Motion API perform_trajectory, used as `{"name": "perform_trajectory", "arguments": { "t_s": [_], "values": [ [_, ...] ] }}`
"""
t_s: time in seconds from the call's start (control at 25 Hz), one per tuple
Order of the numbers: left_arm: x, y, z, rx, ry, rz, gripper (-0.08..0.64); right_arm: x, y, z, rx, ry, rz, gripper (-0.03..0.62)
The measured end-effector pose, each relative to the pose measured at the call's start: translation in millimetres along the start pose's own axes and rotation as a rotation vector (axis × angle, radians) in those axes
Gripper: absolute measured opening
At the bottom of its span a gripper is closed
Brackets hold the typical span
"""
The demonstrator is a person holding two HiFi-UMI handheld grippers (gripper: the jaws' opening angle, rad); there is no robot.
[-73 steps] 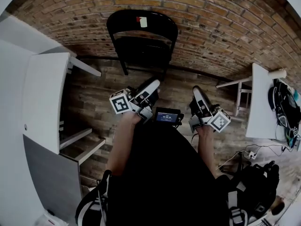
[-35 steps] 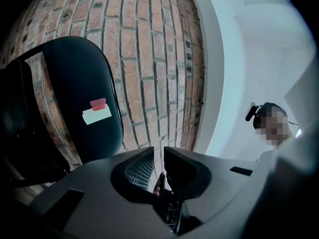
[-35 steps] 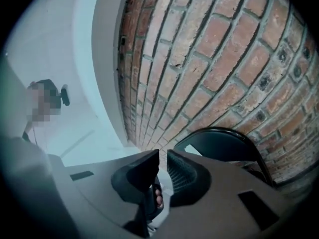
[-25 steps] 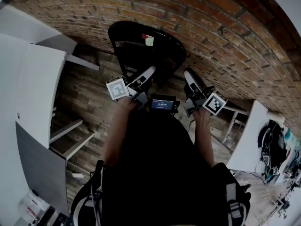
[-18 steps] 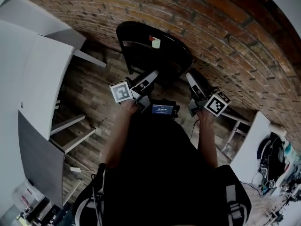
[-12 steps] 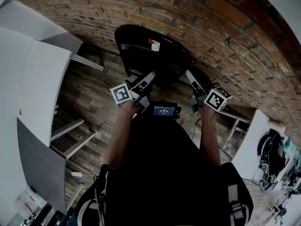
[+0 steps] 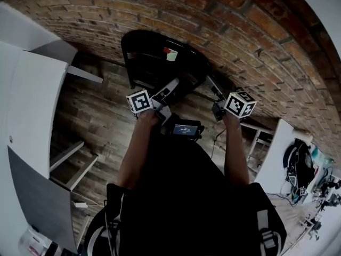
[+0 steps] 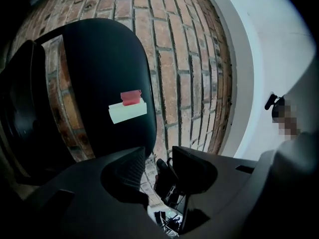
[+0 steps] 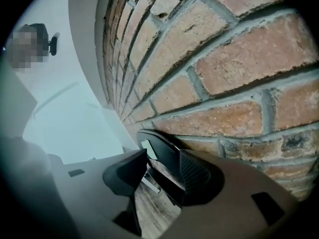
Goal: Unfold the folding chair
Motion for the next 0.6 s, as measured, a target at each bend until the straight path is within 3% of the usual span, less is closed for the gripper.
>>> {"name": "perform_trajectory", "arguments": {
  "t_s": [0.32,0.6],
  "values": [
    [-13,7,-21,-0.027,-0.001,0.007,0.163,22,-7,-27,-0.062,-0.107,0.109,0.196],
    [-33,2,-12,-0.012,0.037,0.034,0.163,27,-9,-52,-0.129,-0.099,0.203,0.201]
  ]
}}
Point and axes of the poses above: the fingertips, and each gripper's own axes: z backward along the fingers, x to its right, y out of its top, the point moved 2 cm from there along z, backward along the fingers, and after that the axes turned 15 degrees about -y, right-handed, at the moved point
